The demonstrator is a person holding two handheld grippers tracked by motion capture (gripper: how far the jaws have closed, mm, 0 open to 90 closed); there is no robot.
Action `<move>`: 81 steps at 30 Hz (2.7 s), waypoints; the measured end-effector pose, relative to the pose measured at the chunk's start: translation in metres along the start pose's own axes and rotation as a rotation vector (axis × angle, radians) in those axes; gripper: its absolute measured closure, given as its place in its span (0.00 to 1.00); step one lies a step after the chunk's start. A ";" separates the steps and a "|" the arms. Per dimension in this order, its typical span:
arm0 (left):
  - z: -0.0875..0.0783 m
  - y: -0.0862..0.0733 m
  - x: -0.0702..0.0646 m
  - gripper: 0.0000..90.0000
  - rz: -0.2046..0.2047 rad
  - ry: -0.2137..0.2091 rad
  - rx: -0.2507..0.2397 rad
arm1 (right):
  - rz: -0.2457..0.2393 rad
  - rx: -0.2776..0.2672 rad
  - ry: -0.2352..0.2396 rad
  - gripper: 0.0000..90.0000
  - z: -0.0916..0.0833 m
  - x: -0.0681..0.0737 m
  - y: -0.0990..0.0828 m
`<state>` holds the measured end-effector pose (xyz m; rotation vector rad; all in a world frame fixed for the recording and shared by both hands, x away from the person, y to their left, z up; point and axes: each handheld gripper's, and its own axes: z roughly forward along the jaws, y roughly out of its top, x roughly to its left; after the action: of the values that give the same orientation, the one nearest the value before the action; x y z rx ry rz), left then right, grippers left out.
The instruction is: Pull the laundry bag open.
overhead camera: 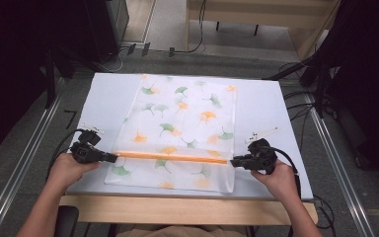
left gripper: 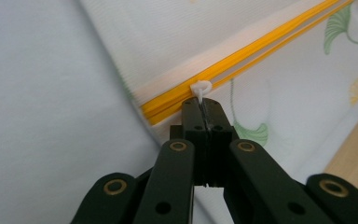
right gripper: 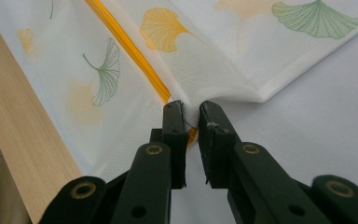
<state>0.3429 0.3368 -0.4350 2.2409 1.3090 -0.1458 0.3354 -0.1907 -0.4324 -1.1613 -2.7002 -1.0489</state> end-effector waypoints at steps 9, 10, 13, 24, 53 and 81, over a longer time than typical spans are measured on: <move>-0.007 -0.005 0.009 1.00 -0.039 0.000 -0.026 | 0.033 0.001 -0.033 0.99 -0.004 -0.009 -0.003; -0.007 -0.005 0.008 1.00 -0.038 -0.002 -0.027 | 0.035 0.000 -0.033 0.99 -0.003 -0.009 -0.003; -0.006 -0.005 0.009 1.00 -0.036 0.001 -0.017 | 0.029 0.004 -0.029 0.99 -0.002 -0.006 -0.002; -0.002 -0.003 0.006 1.00 -0.035 0.002 -0.007 | 0.011 0.019 0.000 0.99 0.012 0.003 0.002; -0.004 -0.016 0.007 1.00 -0.048 -0.009 0.029 | -0.057 0.130 -0.037 1.00 0.041 0.015 0.002; -0.004 -0.029 -0.003 1.00 -0.052 -0.025 0.018 | 0.013 0.045 -0.260 0.76 0.050 0.003 0.018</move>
<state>0.3165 0.3474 -0.4423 2.2138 1.3585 -0.2046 0.3560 -0.1503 -0.4599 -1.3950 -2.8845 -0.8863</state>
